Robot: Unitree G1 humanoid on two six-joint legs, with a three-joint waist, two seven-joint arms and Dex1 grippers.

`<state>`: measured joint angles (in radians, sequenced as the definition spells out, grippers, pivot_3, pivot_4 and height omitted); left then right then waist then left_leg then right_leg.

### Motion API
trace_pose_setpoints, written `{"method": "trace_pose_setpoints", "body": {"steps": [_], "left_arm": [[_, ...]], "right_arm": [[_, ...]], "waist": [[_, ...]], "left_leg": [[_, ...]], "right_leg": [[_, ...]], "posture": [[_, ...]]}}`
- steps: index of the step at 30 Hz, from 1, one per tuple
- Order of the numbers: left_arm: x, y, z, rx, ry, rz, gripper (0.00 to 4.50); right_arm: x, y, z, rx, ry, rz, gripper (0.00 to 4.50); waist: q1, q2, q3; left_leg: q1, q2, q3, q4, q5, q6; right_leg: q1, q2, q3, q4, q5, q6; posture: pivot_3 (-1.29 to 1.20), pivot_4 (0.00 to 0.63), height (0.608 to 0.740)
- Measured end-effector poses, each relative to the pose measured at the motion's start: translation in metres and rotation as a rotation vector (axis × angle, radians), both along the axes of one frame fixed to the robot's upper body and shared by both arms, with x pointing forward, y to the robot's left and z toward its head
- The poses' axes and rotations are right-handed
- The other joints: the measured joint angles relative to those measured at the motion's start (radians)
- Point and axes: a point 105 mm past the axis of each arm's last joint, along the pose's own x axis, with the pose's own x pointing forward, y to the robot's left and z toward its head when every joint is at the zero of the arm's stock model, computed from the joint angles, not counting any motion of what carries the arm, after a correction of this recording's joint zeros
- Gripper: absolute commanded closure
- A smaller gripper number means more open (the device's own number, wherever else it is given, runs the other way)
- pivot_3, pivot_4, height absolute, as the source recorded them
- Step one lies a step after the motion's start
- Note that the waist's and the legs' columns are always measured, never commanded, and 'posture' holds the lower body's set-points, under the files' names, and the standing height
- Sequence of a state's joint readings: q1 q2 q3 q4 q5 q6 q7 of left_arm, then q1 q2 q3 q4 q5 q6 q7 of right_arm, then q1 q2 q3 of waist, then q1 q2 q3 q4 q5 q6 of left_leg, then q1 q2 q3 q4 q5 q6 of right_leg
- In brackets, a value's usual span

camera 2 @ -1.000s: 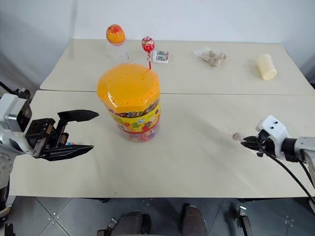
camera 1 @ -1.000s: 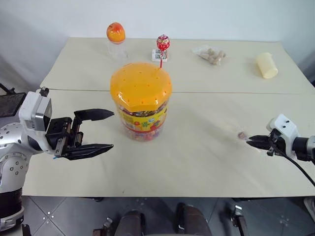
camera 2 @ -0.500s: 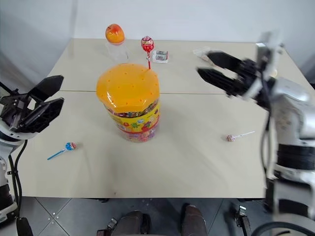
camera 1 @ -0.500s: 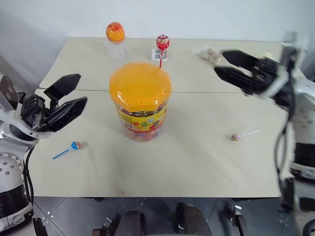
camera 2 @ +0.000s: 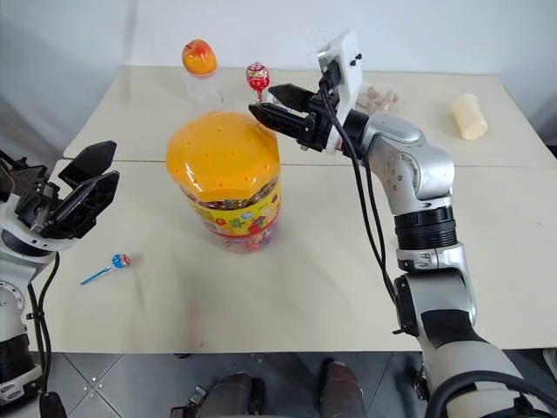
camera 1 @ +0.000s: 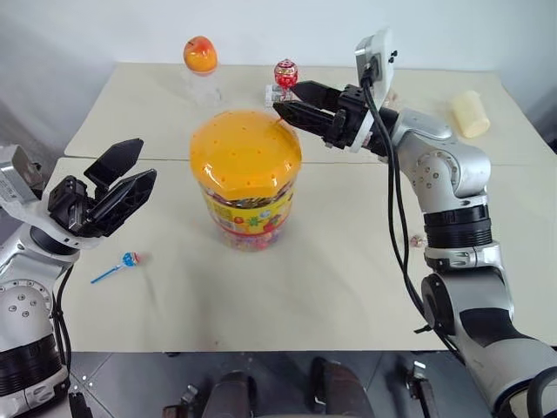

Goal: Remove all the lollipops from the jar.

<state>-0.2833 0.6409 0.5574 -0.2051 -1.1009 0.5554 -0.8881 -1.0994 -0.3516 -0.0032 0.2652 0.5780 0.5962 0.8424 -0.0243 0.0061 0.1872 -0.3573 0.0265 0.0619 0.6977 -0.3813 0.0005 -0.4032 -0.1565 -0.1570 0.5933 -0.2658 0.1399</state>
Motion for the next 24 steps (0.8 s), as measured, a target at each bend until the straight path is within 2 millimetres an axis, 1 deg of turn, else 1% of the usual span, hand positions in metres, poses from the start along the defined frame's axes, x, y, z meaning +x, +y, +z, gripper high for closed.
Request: {"method": "trace_pose_setpoints", "body": {"steps": [6,7,9,11,13,15,17,19,21,22,23,24], "left_arm": [[-0.001,-0.002,0.002,0.005,-0.009,0.002,0.0],[-0.001,-0.002,0.003,0.005,-0.012,0.002,0.0],[-0.001,-0.002,0.005,0.004,-0.018,0.0,0.0],[-0.001,-0.003,0.007,0.004,-0.029,-0.005,0.0],[-0.001,-0.005,0.008,0.006,-0.036,-0.014,0.0],[-0.001,-0.008,0.009,0.009,-0.04,-0.032,0.0],[-0.002,-0.014,0.008,0.028,-0.049,-0.075,0.0],[-0.004,-0.019,0.004,0.062,-0.049,-0.116,0.0],[-0.008,-0.026,-0.002,0.139,-0.038,-0.153,0.0],[-0.01,-0.03,-0.006,0.179,-0.036,-0.176,0.0],[-0.013,-0.034,-0.009,0.22,-0.036,-0.2,0.0],[-0.017,-0.037,-0.014,0.266,-0.032,-0.229,0.0]], "right_arm": [[-0.004,0.003,-0.002,-0.01,0.008,0.047,4.38],[-0.004,0.003,-0.001,-0.005,0.004,0.043,4.47],[-0.005,0.003,0.0,0.002,-0.002,0.051,4.47],[-0.007,-0.001,0.006,0.042,-0.016,0.066,4.47],[-0.01,-0.01,0.016,0.106,-0.042,0.086,4.47],[-0.011,-0.024,0.028,0.156,-0.068,0.081,4.47],[-0.009,-0.048,0.038,0.154,-0.099,0.02,4.47],[-0.008,-0.079,0.046,0.125,-0.13,-0.076,4.47],[-0.008,-0.104,0.046,0.051,-0.139,-0.156,4.47],[-0.009,-0.117,0.043,0.003,-0.126,-0.194,4.47],[-0.01,-0.129,0.035,-0.06,-0.093,-0.229,4.47],[-0.011,-0.143,0.021,-0.145,-0.045,-0.27,4.47]], "waist": [[-0.008,0.0,0.0],[-0.008,0.0,0.0],[-0.008,0.0,0.0],[-0.007,0.0,0.0],[-0.007,0.0,0.0],[-0.004,0.0,0.0],[0.0,0.0,0.0],[0.0,0.0,0.0],[-0.003,0.0,0.0],[-0.004,0.0,0.0],[-0.004,0.0,0.0],[-0.003,0.0,0.0]], "left_leg": [[0.0,0.001,0.002,-0.001,0.0,-0.001],[0.0,0.001,0.002,-0.001,0.0,-0.001],[0.0,0.001,0.002,-0.001,0.0,-0.001],[0.0,0.001,0.003,-0.001,0.0,-0.001],[0.0,0.001,0.003,-0.001,0.0,-0.001],[0.0,0.001,0.003,-0.001,0.0,-0.001],[-0.001,0.001,0.002,0.0,0.0,-0.001],[-0.001,0.001,0.003,-0.001,-0.001,-0.001],[-0.002,0.001,0.004,-0.002,-0.001,-0.001],[-0.002,0.001,0.005,-0.003,-0.001,-0.001],[-0.002,0.002,0.006,-0.003,-0.001,-0.001],[-0.002,0.002,0.006,-0.003,-0.001,-0.001]], "right_leg": [[-0.002,0.001,0.001,0.0,0.0,0.0],[-0.002,0.001,0.001,0.0,0.0,0.0],[-0.002,0.001,0.002,0.0,0.0,0.0],[-0.003,0.001,0.002,0.0,0.0,0.0],[-0.003,0.001,0.002,0.0,0.0,0.0],[-0.003,0.001,0.002,0.0,0.0,0.0],[-0.003,0.001,0.002,0.0,0.0,0.0],[-0.003,0.001,0.002,0.0,0.0,0.0],[-0.004,0.001,0.002,0.0,0.0,0.0],[-0.005,0.001,0.002,0.0,0.0,0.0],[-0.006,0.002,0.003,-0.001,0.0,-0.001],[-0.006,0.002,0.003,-0.001,0.0,-0.001]], "posture": [[0.0,0.15,0.74],[0.0,0.15,0.74],[0.0,0.15,0.74],[0.0,0.15,0.74],[0.0,0.15,0.74],[0.0,0.15,0.74],[0.0,0.15,0.74],[0.0,0.15,0.74],[0.0,0.15,0.74],[0.0,0.15,0.74],[0.0,0.15,0.74],[0.0,0.15,0.74]]}}
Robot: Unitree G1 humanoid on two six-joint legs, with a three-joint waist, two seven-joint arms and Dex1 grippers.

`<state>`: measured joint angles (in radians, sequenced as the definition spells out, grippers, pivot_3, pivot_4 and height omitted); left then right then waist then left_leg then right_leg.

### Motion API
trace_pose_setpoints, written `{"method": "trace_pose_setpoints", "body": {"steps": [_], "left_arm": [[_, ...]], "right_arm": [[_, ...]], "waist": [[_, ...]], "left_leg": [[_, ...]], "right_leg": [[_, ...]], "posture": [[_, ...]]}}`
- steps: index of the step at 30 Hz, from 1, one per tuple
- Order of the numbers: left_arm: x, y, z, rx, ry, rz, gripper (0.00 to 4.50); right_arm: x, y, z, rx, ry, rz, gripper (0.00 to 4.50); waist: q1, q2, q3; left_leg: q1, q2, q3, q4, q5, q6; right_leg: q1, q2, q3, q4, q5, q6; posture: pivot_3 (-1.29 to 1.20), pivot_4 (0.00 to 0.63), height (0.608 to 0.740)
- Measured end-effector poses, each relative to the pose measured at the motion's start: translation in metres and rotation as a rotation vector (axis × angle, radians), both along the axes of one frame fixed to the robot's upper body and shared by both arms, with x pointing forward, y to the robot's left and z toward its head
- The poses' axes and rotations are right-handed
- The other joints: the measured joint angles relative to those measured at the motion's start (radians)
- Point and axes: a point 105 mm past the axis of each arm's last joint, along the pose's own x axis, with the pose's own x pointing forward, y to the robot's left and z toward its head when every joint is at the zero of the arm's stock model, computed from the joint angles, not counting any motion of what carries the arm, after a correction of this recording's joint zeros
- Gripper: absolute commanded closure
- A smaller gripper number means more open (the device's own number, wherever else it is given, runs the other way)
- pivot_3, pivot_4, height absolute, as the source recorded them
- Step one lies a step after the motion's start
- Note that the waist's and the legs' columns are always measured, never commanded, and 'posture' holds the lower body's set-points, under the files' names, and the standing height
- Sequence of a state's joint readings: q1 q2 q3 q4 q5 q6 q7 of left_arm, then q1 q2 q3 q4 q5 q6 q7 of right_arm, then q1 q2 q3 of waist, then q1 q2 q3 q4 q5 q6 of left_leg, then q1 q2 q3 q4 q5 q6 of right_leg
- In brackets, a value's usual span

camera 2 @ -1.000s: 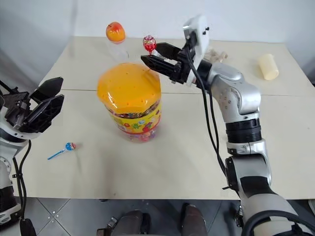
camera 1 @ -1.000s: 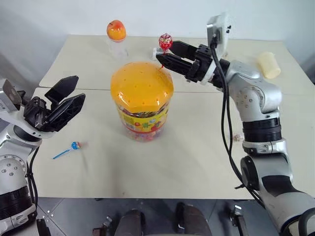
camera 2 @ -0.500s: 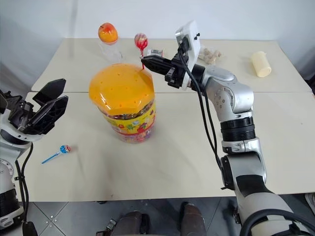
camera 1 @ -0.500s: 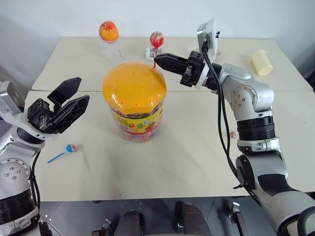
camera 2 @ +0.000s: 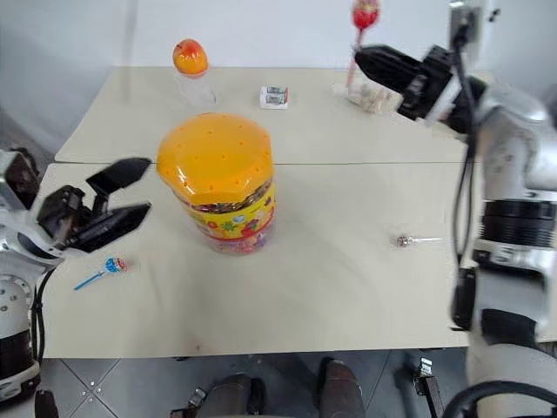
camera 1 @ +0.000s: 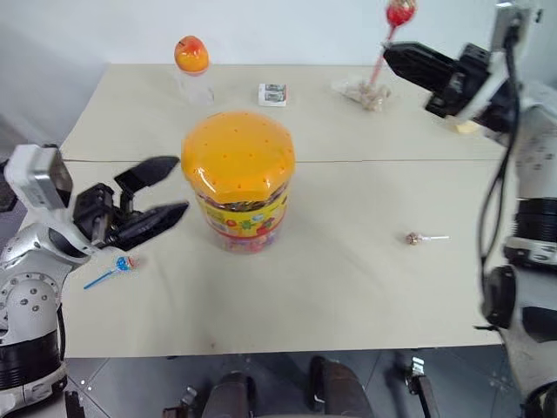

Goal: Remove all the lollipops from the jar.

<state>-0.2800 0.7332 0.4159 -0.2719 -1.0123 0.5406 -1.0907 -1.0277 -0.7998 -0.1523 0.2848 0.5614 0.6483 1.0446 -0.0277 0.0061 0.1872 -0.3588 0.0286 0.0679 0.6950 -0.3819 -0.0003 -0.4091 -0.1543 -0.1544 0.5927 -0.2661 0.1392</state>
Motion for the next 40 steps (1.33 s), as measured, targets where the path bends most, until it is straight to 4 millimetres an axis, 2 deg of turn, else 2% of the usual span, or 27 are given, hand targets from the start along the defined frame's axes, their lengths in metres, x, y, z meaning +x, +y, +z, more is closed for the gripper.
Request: {"method": "trace_pose_setpoints", "body": {"steps": [2,4,6,10,12,15,18,20,24,26,29,30,33,36,40], "left_arm": [[-0.008,-0.002,-0.011,0.101,0.008,-0.04,0.0],[-0.011,-0.002,-0.019,0.171,0.018,-0.061,0.0],[-0.013,-0.004,-0.023,0.194,0.013,-0.078,0.0],[-0.011,-0.003,-0.026,0.207,0.005,-0.078,0.0],[-0.009,0.0,-0.028,0.212,0.011,-0.063,0.0],[-0.008,-0.001,-0.031,0.226,0.012,-0.06,0.0],[-0.007,0.0,-0.032,0.23,0.01,-0.057,0.0],[-0.005,0.002,-0.032,0.245,0.013,-0.038,0.0],[0.006,0.015,-0.037,0.306,0.025,0.082,0.0],[0.01,0.021,-0.044,0.35,0.019,0.149,0.0],[0.021,0.038,-0.059,0.396,0.025,0.286,0.0],[0.025,0.045,-0.064,0.395,0.036,0.337,0.0],[0.026,0.056,-0.082,0.414,0.049,0.427,0.0],[0.03,0.062,-0.102,0.428,0.048,0.522,0.0],[0.033,0.06,-0.111,0.408,0.039,0.594,0.0]], "right_arm": [[-0.009,-0.033,-0.044,-0.2,0.166,-0.094,4.47],[-0.021,-0.053,-0.082,-0.313,0.322,-0.146,4.47],[-0.032,-0.06,-0.111,-0.391,0.408,-0.157,4.47],[-0.05,-0.087,-0.179,-0.519,0.538,-0.246,4.47],[-0.054,-0.089,-0.198,-0.515,0.561,-0.256,4.47],[-0.055,-0.097,-0.205,-0.535,0.532,-0.29,4.47],[-0.058,-0.108,-0.209,-0.534,0.526,-0.331,3.89],[-0.058,-0.112,-0.204,-0.516,0.492,-0.333,3.26],[-0.059,-0.11,-0.178,-0.46,0.338,-0.274,1.89],[-0.061,-0.097,-0.165,-0.38,0.232,-0.199,1.23],[-0.061,-0.065,-0.151,-0.273,0.106,-0.075,0.22],[-0.061,-0.05,-0.146,-0.25,0.052,-0.026,0.06],[-0.063,-0.01,-0.14,-0.221,-0.041,0.093,0.06],[-0.07,0.033,-0.155,-0.212,-0.073,0.237,0.06],[-0.07,0.052,-0.173,-0.214,-0.103,0.259,0.06]], "waist": [[0.003,0.0,0.0],[0.004,0.001,0.0],[0.003,0.001,0.0],[0.005,0.0,0.0],[0.005,0.0,0.0],[0.005,0.001,0.0],[0.012,0.001,0.0],[0.021,0.001,0.0],[0.029,0.001,0.0],[0.028,0.001,0.0],[0.027,0.001,0.0],[0.025,0.001,0.0],[0.024,0.001,0.0],[0.03,0.001,0.0],[0.049,0.0,0.0]], "left_leg": [[0.0,0.0,0.001,-0.001,0.0,0.0],[0.0,0.0,0.003,0.0,0.0,0.0],[-0.001,0.001,0.004,0.002,0.0,0.0],[0.001,0.001,0.007,0.003,0.0,0.0],[0.001,0.001,0.008,0.003,0.0,0.0],[0.002,0.001,0.008,0.003,0.0,0.0],[0.001,0.001,0.008,0.003,0.0,0.0],[0.001,0.001,0.008,0.004,0.0,0.0],[0.002,0.001,0.009,0.004,0.0,0.0],[0.002,0.001,0.009,0.003,0.0,0.0],[0.003,0.002,0.009,0.003,0.0,0.0],[0.003,0.002,0.01,0.003,0.0,0.0],[0.004,0.003,0.01,0.002,-0.001,0.0],[0.003,0.002,0.009,0.003,-0.001,0.0],[0.002,0.002,0.009,0.005,-0.001,0.001]], "right_leg": [[-0.001,0.0,0.001,-0.001,0.0,0.0],[-0.001,0.0,0.002,-0.002,0.0,0.0],[-0.001,0.0,0.003,-0.001,0.0,0.0],[0.0,0.0,0.006,-0.001,0.0,0.0],[-0.001,0.001,0.007,0.0,0.0,0.0],[-0.001,0.001,0.007,0.0,0.0,0.0],[-0.001,0.001,0.007,-0.001,0.0,0.0],[-0.001,0.001,0.007,-0.001,0.0,0.0],[-0.001,0.001,0.008,-0.001,0.0,0.0],[-0.001,0.002,0.008,-0.001,0.0,0.0],[-0.001,0.002,0.008,-0.001,0.0,0.0],[-0.001,0.002,0.008,0.0,0.0,-0.001],[-0.001,0.003,0.009,0.0,0.0,-0.001],[-0.001,0.003,0.009,0.0,0.0,-0.001],[-0.001,0.002,0.009,0.0,0.0,0.0]], "posture": [[0.0,0.15,0.74],[0.0,0.15,0.74],[0.0,0.15,0.74],[0.0,0.15,0.74],[0.0,0.15,0.74],[0.0,0.15,0.74],[0.0,0.15,0.74],[0.0,0.15,0.74],[0.0,0.15,0.74],[0.0,0.15,0.74],[0.0,0.15,0.74],[0.0,0.15,0.74],[0.0,0.15,0.74],[0.0,0.15,0.74],[0.0,0.15,0.74]]}}
